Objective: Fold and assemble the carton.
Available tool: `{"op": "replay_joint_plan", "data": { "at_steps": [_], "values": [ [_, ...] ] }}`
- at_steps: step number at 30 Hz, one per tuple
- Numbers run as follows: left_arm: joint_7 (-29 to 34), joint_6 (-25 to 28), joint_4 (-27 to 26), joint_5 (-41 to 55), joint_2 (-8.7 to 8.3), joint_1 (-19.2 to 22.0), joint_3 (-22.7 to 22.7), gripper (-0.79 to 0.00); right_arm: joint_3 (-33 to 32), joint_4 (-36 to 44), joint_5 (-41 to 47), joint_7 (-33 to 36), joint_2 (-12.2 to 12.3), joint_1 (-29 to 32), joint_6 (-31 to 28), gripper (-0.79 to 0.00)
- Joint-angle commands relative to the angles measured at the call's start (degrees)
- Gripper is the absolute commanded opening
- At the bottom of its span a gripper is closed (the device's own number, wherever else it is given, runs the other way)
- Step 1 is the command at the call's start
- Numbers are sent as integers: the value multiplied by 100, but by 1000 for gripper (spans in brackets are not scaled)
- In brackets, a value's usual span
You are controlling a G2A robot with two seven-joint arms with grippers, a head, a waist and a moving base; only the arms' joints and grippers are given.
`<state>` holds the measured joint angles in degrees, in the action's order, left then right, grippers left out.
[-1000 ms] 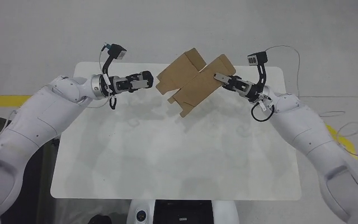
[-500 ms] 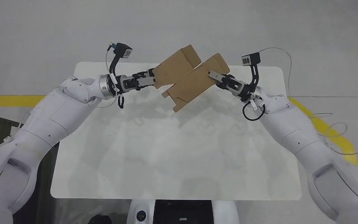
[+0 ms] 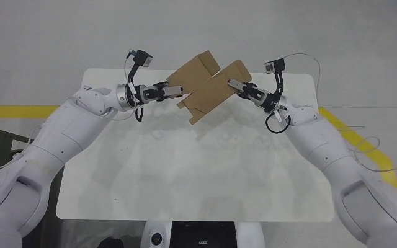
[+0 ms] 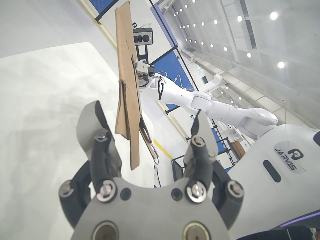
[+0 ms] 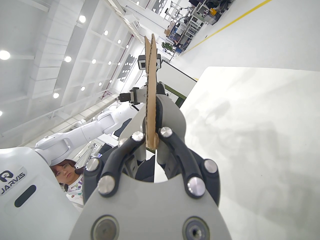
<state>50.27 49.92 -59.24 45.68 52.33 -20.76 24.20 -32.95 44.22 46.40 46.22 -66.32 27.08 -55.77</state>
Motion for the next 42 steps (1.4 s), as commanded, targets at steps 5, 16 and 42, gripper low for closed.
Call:
{"op": "replay_joint_plan", "data": {
  "at_steps": [5, 16, 42],
  "values": [
    [250, -198, 32, 69, 71, -94, 178, -785, -149, -52, -105, 112, -56, 26, -7, -785],
    [728, -432, 182, 249, 191, -200, 533, -785, -422, -123, -393, 212, -118, 62, -17, 0],
    [1453, -1041, -741, -750, -215, -471, 1125, -785, -447, 658, -1711, 565, 864, 47, 332, 0]
  ]
}}
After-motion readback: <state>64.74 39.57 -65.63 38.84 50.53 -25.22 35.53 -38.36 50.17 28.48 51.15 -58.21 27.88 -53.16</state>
